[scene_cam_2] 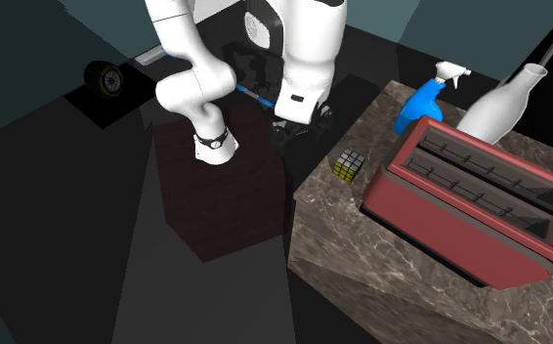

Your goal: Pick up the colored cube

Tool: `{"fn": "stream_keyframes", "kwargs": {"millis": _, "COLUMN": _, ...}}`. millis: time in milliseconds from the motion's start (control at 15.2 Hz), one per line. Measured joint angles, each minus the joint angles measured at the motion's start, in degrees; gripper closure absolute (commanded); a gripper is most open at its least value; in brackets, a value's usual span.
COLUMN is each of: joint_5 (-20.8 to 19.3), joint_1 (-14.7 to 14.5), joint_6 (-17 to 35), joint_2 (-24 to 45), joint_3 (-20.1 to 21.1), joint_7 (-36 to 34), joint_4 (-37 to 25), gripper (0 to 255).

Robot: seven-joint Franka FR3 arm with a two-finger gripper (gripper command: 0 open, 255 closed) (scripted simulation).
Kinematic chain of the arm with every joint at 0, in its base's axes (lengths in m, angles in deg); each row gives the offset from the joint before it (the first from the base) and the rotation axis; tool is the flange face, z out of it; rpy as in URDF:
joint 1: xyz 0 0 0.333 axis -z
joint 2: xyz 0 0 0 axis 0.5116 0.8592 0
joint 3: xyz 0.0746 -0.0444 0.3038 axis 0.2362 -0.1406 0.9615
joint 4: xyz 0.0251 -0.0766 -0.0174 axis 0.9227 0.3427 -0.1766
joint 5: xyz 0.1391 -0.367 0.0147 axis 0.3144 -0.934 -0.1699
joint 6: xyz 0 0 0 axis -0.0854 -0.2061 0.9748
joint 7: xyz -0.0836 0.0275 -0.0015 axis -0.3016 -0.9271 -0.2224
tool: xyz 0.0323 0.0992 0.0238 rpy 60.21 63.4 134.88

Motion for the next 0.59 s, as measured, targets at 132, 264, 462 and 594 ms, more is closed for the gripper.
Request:
{"fn": "stream_keyframes", "kwargs": {"millis": 132, "joint_5": 0.42, "joint_1": -0.72, "joint_6": 1.39, "joint_2": 2.9, "joint_3": 1.82, "joint_7": -1.65, "joint_4": -1.66, "gripper": 0}}
{"fn": "stream_keyframes", "kwargs": {"millis": 264, "joint_5": 0.54, "joint_1": -1.32, "joint_6": 2.62, "joint_2": 5.9, "joint_3": 3.49, "joint_7": -3.16, "joint_4": -3.56, "gripper": 0}}
{"fn": "stream_keyframes", "kwargs": {"millis": 462, "joint_5": 0.24, "joint_1": -2.2, "joint_6": 4.61, "joint_2": 10.74, "joint_3": 5.91, "joint_7": -5.48, "joint_4": -6.51, "gripper": 0}}
{"fn": "stream_keyframes", "kwargs": {"millis": 594, "joint_5": -0.24, "joint_1": -3.01, "joint_6": 5.56, "joint_2": 14.17, "joint_3": 7.81, "joint_7": -7.65, "joint_4": -9.08, "gripper": 0}}
